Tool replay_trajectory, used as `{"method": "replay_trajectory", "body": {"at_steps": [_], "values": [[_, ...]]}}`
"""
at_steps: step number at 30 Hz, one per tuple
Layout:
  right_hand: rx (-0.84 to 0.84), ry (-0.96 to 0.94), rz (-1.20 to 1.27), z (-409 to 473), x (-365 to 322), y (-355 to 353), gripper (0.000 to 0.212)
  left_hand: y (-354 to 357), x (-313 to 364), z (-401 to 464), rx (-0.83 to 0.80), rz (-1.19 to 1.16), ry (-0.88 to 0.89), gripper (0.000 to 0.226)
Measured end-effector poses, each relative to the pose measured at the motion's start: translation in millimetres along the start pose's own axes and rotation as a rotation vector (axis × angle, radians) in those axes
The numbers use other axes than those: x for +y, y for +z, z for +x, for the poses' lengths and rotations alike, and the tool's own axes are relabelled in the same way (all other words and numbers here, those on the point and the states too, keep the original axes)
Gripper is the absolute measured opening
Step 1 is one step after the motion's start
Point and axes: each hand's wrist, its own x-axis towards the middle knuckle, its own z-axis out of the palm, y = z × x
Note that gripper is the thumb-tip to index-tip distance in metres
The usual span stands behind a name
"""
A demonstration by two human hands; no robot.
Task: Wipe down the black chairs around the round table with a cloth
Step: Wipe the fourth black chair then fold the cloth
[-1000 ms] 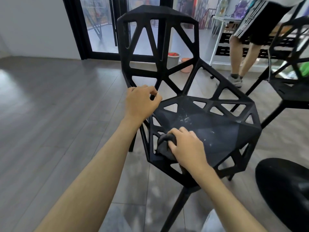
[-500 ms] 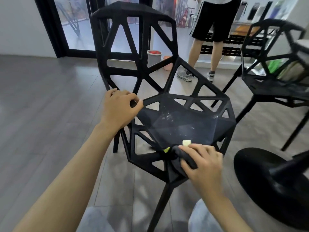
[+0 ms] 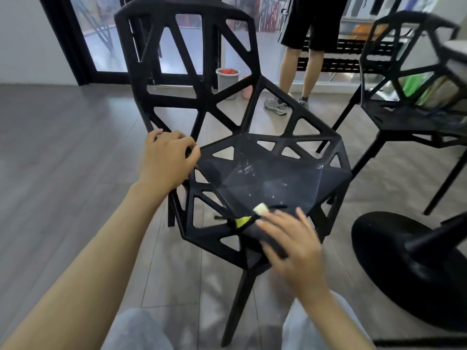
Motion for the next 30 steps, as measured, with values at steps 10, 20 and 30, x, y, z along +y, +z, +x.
{"method": "replay_trajectory", "body": {"at_steps": [10,20,30], "values": [[0.094,0.285,0.112,-4,-27,16,0.037,3,6,5,-0.056,0.121,-0.092,0.033],[0.030,0.370,0.212,35,89,-16,0.034,4,34,-16,-0.065,0.223,-0.091,0.049],[0.036,0.431,0.130,18,57,-10,0.043,8,42,-20,-0.085,0.325,-0.059,0.053]]}}
